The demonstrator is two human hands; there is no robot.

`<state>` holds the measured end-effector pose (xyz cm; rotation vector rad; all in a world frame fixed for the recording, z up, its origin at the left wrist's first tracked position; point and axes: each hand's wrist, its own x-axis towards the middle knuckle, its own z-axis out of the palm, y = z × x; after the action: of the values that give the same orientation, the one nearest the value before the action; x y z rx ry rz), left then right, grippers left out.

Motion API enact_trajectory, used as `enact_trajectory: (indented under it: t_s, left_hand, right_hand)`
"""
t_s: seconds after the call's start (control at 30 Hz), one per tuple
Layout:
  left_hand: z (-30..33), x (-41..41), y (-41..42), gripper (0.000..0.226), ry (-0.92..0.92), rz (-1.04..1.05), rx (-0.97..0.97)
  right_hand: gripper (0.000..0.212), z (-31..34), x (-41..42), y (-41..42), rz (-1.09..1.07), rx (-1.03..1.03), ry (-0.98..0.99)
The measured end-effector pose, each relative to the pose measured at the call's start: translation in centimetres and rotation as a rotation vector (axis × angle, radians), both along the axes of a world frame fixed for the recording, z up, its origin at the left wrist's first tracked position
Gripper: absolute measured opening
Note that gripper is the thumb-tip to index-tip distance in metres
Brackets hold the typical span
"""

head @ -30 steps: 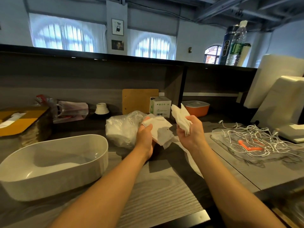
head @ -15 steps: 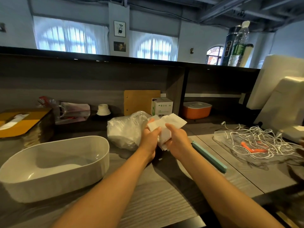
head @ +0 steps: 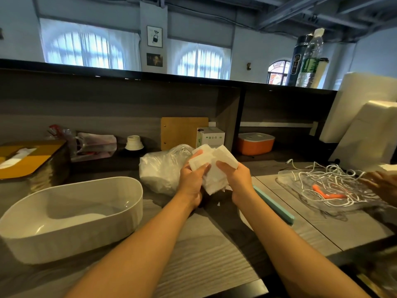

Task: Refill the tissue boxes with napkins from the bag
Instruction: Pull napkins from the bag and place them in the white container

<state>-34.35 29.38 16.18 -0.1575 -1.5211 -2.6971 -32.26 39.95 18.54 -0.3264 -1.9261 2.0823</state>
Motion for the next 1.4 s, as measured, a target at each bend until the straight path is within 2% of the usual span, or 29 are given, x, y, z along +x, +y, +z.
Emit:
enact_trajectory:
  t_s: [0.1, 0.17, 0.27, 0.37, 0.47, 0.57, 0.67, 0.77, 0.83, 0.93, 1.0, 1.07, 1.3, 1.4]
  left_hand:
    - [0.0, 0.1, -0.1, 0.029, -0.049, -0.028, 0.048]
    - [0.3, 0.4, -0.2, 0.025, -0.09, -0.126, 0.112]
    - [0.3, 0.3, -0.5, 0.034, -0.121, -0.215, 0.164]
    - [0.2, 0.1, -0.4, 0.03, -0.149, -0.175, 0.148]
    - [0.0, -0.1, -0.2, 0.032, -0.164, -0.115, 0.08]
    - [0.0, -0.2, -0.3, 0.03, -0.171, -0.11, 0.083]
    - [0.3, 0.0, -0.3, 0.029, -0.168, -0.18, 0.115]
    - [-0.3, -0.2, -0.1, 0.056, -0.097, -0.212, 0.084]
    - [-0.5, -0.3, 0.1, 0.07, -0.066, -0.267, 0.028]
    - [0.0, 0.0, 0.1, 0.062, -0.069, -0.316, -0.039]
    - [0.1, 0.3, 0.0, 0.056, -0.069, -0.338, -0.067]
    - [-0.1, 0.3, -0.2, 0.052, -0.033, -0.338, -0.121]
    - [-0.5, 0.6, -0.1, 0.044, 0.058, -0.33, -0.283]
    - [-0.4, 0.7, -0.1, 0.045, 0.065, -0.346, -0.306]
  right_hand:
    - [0.013, -0.1, 0.1, -0.1, -0.078, 0.067, 0.107]
    - [0.009, -0.3, 0.2, 0.1, -0.107, 0.054, 0.136]
    - [0.006, 0.1, 0.2, 0.8, -0.119, -0.019, 0.164]
    - [0.015, 1.1, 0.2, 1.8, -0.138, -0.131, 0.171]
    - [0.021, 2.0, 0.7, 2.5, -0.042, -0.296, 0.202]
    - [0.03, 2.4, 1.3, 3.2, 0.116, -0.378, 0.232]
    - [0.025, 2.7, 1.7, 3.1, 0.294, -0.244, 0.209]
    - [0.024, 2.1, 1.0, 2.4, 0.335, 0.178, 0.096]
    - [0.026, 1.4, 0.5, 2.2, 0.297, 0.342, 0.031]
    - [0.028, 0.9, -0.1, 2.4, 0.268, 0.325, -0.026]
    - [0.02, 0.8, -0.5, 2.6, 0.246, 0.21, -0.088]
    - [0.02, 0.8, -0.4, 2.6, 0.188, 0.097, -0.131]
    - [0.027, 0.5, -0.6, 2.5, 0.089, 0.208, -0.027]
    - [0.016, 0.2, -0.8, 2.8, 0.008, 0.268, 0.113]
